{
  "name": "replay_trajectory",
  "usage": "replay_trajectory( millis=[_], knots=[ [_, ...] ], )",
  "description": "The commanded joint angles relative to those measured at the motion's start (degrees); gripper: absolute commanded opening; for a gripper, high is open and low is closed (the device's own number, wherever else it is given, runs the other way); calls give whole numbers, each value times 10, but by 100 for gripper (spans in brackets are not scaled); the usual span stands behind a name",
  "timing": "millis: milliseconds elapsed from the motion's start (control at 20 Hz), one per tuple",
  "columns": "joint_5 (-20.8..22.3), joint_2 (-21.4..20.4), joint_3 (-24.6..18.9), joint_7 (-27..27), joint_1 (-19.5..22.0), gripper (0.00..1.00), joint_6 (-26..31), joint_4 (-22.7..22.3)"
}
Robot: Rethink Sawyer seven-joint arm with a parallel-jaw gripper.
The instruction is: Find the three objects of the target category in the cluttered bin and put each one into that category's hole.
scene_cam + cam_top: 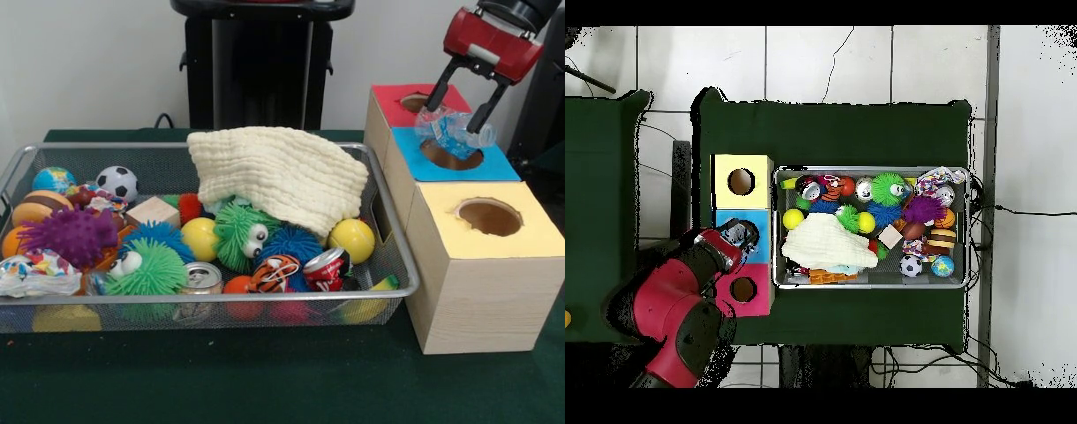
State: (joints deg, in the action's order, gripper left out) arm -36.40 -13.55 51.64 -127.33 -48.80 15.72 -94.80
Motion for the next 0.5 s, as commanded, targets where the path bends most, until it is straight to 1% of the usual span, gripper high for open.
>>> replay_trajectory(
  millis=[50, 500],
  knots=[
    [27, 15, -103, -92, 18, 100, 14, -59],
    [33, 15, -112, -85, 24, 100, -11, -78]
  ],
)
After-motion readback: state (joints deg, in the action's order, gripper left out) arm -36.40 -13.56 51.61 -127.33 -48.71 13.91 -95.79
